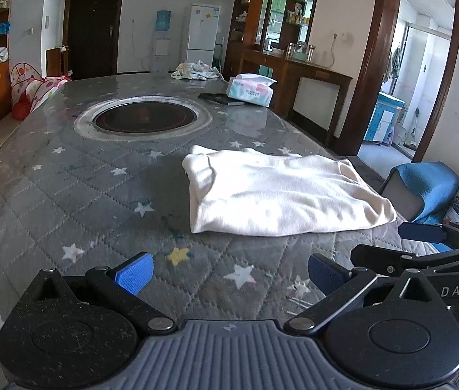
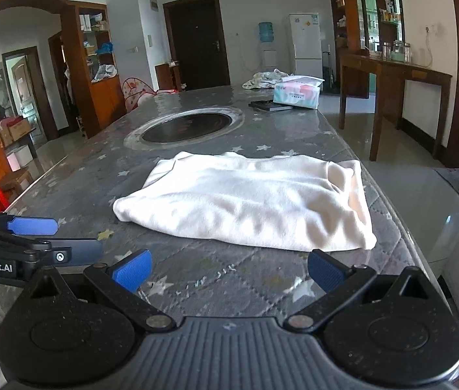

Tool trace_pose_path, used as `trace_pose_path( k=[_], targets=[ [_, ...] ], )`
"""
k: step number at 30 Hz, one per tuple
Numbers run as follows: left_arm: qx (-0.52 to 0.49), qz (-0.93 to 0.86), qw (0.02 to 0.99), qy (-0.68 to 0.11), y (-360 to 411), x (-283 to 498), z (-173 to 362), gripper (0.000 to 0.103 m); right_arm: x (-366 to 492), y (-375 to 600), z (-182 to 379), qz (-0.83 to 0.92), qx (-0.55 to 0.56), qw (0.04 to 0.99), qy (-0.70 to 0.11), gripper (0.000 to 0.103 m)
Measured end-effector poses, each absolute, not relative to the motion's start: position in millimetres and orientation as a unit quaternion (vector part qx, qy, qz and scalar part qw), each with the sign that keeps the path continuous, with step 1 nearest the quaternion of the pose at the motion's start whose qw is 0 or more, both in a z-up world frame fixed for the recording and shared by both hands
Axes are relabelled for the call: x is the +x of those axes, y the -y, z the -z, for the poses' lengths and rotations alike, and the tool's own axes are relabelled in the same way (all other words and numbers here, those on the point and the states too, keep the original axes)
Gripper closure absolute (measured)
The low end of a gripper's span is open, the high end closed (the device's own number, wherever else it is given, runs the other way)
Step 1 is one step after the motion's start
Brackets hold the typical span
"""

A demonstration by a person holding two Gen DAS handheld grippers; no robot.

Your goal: Fold clothes

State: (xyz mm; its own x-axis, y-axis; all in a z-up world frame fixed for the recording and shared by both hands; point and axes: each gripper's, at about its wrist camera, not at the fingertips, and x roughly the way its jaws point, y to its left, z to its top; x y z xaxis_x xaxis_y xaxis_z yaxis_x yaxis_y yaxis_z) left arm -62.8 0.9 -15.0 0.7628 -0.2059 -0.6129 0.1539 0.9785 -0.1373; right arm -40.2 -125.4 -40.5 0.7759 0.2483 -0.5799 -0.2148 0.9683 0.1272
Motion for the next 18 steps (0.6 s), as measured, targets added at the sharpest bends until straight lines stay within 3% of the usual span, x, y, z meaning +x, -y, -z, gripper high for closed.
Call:
trace_pose_path(
  k=[18],
  targets=[
    [-0.039, 0.090, 0.933, -0.346, 7.0, -67.1, 20.7, 0.000, -48.6, 125.5, 45.6, -0.105, 0.023, 0.940, -0.324, 0.000]
  ],
)
